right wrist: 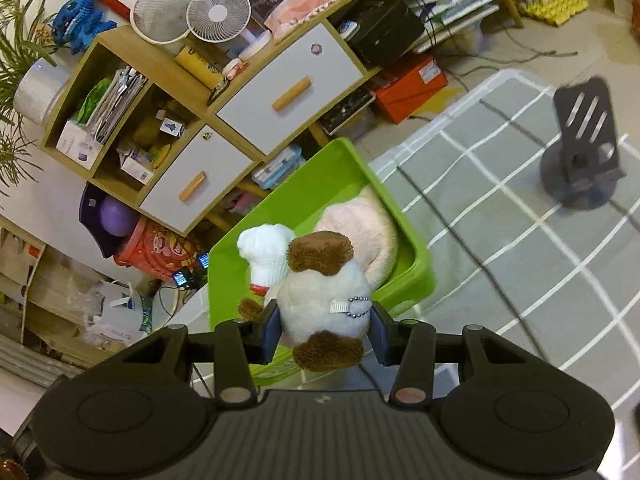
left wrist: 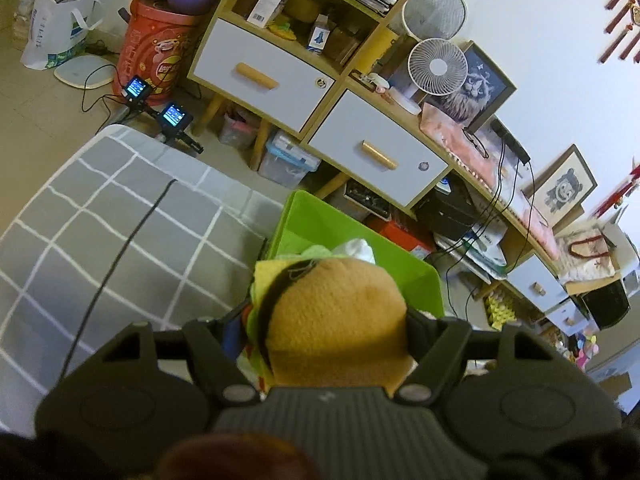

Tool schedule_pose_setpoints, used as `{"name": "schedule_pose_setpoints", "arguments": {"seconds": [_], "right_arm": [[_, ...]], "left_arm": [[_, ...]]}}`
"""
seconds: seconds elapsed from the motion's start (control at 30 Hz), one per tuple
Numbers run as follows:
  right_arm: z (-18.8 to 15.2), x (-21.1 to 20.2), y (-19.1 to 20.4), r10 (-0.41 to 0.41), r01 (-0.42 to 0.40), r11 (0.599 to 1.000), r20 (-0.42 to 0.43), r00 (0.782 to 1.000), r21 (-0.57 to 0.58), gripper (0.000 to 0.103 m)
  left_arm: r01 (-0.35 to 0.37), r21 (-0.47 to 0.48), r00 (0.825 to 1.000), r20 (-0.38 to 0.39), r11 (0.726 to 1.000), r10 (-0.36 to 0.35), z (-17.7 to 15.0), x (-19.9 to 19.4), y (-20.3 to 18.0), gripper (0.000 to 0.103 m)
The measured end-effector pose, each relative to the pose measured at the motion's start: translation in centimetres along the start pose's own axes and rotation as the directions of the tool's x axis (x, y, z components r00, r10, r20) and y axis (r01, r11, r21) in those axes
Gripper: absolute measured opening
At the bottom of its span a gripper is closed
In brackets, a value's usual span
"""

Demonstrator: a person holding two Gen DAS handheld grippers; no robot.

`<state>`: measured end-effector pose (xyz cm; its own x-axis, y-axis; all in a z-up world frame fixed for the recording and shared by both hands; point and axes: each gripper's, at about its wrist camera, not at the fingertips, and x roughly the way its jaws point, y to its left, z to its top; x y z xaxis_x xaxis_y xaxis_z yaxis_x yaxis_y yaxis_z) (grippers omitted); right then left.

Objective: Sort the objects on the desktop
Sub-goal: 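Carry the burger with the left tool while the right tool carries the dog over the green bin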

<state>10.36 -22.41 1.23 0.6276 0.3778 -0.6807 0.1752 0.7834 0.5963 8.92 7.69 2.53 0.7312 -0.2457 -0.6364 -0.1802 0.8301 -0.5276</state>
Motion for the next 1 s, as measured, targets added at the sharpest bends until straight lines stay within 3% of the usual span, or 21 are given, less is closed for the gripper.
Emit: {"name": "schedule_pose_setpoints", "arguments": {"seconds": [0.5,1.0], "right_arm": [[-0.7,3.8,0.6,0.054,-0.054,0.999,0.033,0.998,-0.006,0.046],[-1.2,5.0,0.9,0.02,-0.018,0.997,0.03,0.999,-0.076,0.047]], "left_arm": [[0.041,-0.028,0.999,0.007,0.999,-0.041,-0.8,5.2,0.3,0.073],[0.041,-0.046,0.999,-0.017,0.998,-0.042,-1.7,7.3,0.7,0.076]]}}
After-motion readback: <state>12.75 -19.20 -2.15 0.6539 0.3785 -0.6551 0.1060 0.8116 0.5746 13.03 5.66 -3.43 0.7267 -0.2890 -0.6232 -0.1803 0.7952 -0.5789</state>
